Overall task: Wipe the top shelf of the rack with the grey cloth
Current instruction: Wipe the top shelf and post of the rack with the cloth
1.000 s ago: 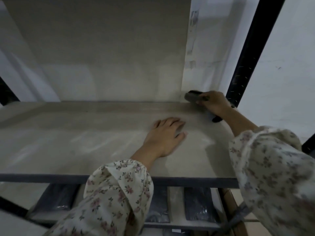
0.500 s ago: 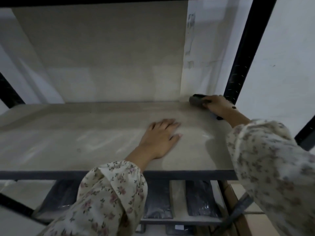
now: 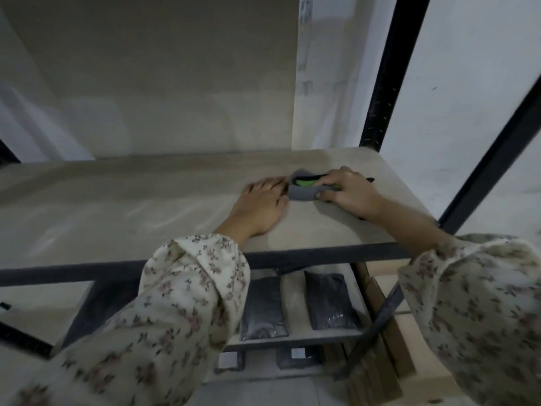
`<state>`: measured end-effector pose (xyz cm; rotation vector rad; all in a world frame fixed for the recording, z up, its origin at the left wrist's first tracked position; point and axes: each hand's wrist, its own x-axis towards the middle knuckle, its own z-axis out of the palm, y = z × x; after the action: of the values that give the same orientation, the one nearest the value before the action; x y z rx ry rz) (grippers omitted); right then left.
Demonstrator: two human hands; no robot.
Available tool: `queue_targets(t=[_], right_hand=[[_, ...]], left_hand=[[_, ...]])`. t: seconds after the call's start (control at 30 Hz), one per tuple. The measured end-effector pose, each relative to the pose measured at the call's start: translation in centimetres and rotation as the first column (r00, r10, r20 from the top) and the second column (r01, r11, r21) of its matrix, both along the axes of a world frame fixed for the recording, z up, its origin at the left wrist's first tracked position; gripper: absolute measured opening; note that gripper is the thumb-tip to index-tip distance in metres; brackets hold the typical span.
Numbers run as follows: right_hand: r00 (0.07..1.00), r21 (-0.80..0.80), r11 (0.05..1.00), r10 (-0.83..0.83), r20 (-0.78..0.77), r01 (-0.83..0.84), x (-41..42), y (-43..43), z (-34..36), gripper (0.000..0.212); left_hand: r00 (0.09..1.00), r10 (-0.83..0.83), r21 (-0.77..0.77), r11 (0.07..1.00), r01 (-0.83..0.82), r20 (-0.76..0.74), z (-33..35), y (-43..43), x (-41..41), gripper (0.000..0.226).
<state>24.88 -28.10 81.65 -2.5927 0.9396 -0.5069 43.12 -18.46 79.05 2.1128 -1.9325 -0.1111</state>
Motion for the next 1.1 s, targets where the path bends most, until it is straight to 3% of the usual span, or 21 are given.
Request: queue_targets(t=[0.17, 0.27, 0.33, 0.4, 0.43, 0.53, 0.57, 0.63, 0.87, 1.1], right_hand=[[0.995, -0.016, 0.995, 0.102, -0.011, -0.102, -2.1, 4.6, -0.4, 0.021], [0.982, 0.151, 0.971, 0.187, 0.005, -0.185, -3.2, 6.0, 0.2, 0.016], [0.982, 0.308, 0.940, 0.103, 0.157, -0.148, -3.1, 5.6, 1.8, 0.012], [0.959, 0.293, 0.956, -0.072, 0.276, -0.013, -1.9, 3.1, 3.1, 0.015], [0.962, 0.229, 0.970, -0.133, 0.238, 0.077, -1.0, 1.4, 3.6, 0.021], [0.963, -0.027, 0.972, -0.235, -0.129, 0.234, 1.6, -2.8, 2.2, 0.029], [0.951, -0.084, 0.970, -0.242, -0.191, 0.230, 2.2, -3.6, 1.3, 0.029], [0.952, -0.088, 0.966, -0.253, -0.170, 0.241, 2.6, -4.1, 0.1, 0.025], [0.999, -0.071, 0.997, -0.015, -0.036, 0.013, -0.3, 2.0, 0.0, 0.023], [0.973, -0.092, 0.969, 0.232, 0.004, -0.231, -3.9, 9.5, -1.5, 0.030]], left_hand=[[1.000, -0.028, 0.023, 0.999, 0.027, 0.014, -0.4, 1.4, 0.7, 0.047], [1.000, -0.020, 0.004, 1.000, 0.020, 0.025, -0.8, 2.4, 1.0, 0.048], [1.000, -0.013, -0.009, 1.000, 0.013, 0.019, -0.8, 2.6, 0.9, 0.048], [1.000, -0.012, -0.016, 1.000, 0.013, 0.024, -0.7, 2.4, 1.0, 0.048], [1.000, -0.012, -0.015, 1.000, 0.012, 0.027, -0.7, 2.3, 1.0, 0.048], [1.000, -0.010, -0.009, 1.000, 0.010, 0.021, -0.8, 2.5, 1.1, 0.048], [1.000, -0.010, -0.012, 1.000, 0.010, 0.023, -0.8, 2.5, 1.1, 0.048], [1.000, -0.010, -0.020, 1.000, 0.011, 0.025, -0.8, 2.5, 1.1, 0.048], [0.999, -0.015, -0.009, 1.000, 0.016, 0.045, -0.8, 2.7, 1.0, 0.048], [0.998, -0.028, 0.000, 1.000, 0.028, 0.063, -0.3, 3.2, 0.8, 0.049]])
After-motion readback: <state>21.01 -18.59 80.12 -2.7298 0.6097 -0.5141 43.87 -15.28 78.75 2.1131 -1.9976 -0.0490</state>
